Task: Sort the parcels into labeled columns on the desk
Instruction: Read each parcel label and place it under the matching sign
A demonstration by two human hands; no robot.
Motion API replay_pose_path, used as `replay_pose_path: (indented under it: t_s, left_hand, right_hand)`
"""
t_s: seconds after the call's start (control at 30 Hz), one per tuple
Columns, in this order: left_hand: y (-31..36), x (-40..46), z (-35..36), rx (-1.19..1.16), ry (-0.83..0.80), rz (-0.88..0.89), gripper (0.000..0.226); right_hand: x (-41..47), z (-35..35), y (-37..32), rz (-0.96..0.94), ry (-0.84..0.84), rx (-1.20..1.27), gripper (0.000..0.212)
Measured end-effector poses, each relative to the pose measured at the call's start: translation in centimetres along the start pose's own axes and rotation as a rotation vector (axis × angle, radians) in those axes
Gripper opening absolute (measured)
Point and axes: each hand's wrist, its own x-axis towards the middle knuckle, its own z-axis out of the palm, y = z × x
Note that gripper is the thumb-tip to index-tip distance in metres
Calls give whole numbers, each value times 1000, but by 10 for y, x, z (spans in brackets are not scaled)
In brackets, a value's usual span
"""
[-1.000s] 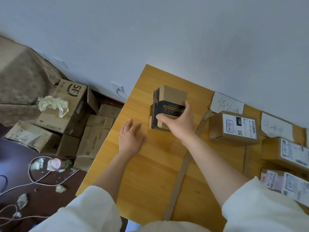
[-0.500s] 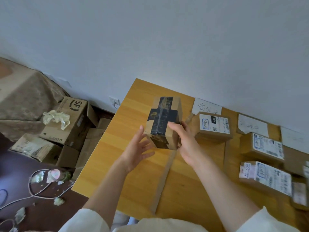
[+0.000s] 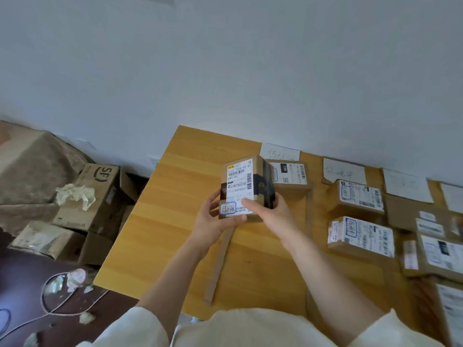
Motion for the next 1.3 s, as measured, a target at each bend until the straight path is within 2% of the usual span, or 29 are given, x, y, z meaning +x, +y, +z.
replay_pose_path:
  t_s: [0.1, 0.2, 0.37, 0.5, 0.6, 0.77, 1.0, 1.3]
  left_hand:
    - [3, -3, 9, -42, -28, 3, 89]
    - [8, -6, 18, -91, -6, -40, 56]
    - [10, -6, 32, -80, 18, -112, 36]
    - [5, -3, 38, -65, 29, -138, 42]
    - [1, -1, 41, -64, 33, -167, 33]
    - [-4, 0, 45, -39, 28, -217, 40]
    - [-6, -1, 50, 1, -6, -245, 36]
    - [-15, 0, 55, 142, -61, -285, 43]
  right_hand:
    - [-3, -17, 10, 67, -2, 122, 55]
    - [-8, -32, 19, 142, -66, 278, 54]
    - [-15, -48, 32, 160, -77, 428, 51]
    - [-20, -56, 36, 178, -60, 473, 48]
    - [-23, -61, 42, 204, -56, 489, 46]
    - [-28, -66, 52, 251, -48, 530, 45]
    - [-31, -72, 60, 275, -41, 540, 42]
    - [-23, -73, 77, 444, 26, 509, 40]
